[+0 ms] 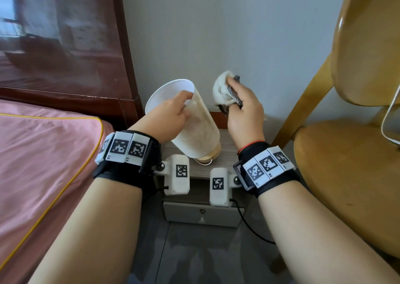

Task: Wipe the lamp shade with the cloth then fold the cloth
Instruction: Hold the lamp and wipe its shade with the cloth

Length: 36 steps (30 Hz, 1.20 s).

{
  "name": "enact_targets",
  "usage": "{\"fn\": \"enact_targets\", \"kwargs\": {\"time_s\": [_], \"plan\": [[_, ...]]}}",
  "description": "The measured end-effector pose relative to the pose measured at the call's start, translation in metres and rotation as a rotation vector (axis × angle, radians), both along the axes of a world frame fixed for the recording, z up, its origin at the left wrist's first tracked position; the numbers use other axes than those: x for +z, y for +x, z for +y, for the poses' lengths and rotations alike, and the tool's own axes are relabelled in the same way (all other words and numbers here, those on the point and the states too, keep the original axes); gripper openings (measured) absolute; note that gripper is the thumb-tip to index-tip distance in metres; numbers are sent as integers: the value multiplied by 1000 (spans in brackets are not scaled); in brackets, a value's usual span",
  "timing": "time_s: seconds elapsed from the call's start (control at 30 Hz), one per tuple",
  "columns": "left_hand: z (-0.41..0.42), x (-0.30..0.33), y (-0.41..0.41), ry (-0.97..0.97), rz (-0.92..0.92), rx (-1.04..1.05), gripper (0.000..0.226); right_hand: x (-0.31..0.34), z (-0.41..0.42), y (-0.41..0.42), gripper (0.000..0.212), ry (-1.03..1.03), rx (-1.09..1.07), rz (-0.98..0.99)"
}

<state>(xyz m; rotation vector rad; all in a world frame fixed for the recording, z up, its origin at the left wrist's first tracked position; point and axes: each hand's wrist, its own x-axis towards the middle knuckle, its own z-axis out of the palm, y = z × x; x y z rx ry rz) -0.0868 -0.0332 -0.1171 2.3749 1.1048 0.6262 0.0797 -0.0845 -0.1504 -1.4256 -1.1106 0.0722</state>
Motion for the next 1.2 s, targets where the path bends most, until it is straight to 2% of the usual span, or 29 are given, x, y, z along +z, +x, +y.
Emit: {"fn": "enact_targets", "kwargs": {"time_s": [0.1, 0.2, 0.4, 0.53, 0.63, 0.73, 0.87, 1.03, 1.13, 1.2], "plan": [[0, 0, 2, -9, -21, -19, 38, 5, 0, -13, 61, 60, 82, -107], [0, -2, 4, -8, -35, -41, 39, -8, 1, -22, 65, -23, 212, -241], [3, -4, 1, -15, -16, -16, 42, -51, 0, -4, 57, -301, 113, -130], [2, -4, 3, -26, -18, -25, 43, -65, 4, 18, 51, -626, 15, -416], [2, -4, 2, -53, -35, -34, 43, -65, 2, 29, 36, -772, -4, -424], [2, -3, -2, -36, -57, -40, 44, -62, 1, 35, 36, -713, -91, -283], [2, -2, -4, 67, -99, 13, 47, -54, 5, 33, 51, -502, -135, -38], [-1, -2, -1, -7, -106, -11, 45, -51, 4, 26, 55, -519, -113, -55], [-1, -2, 0, 23, -100, -13, 23, -50, 5, 22, 55, -520, -83, -85], [-1, -3, 1, 67, -80, -21, 22, -48, 5, 19, 54, -504, -45, -85]]}}
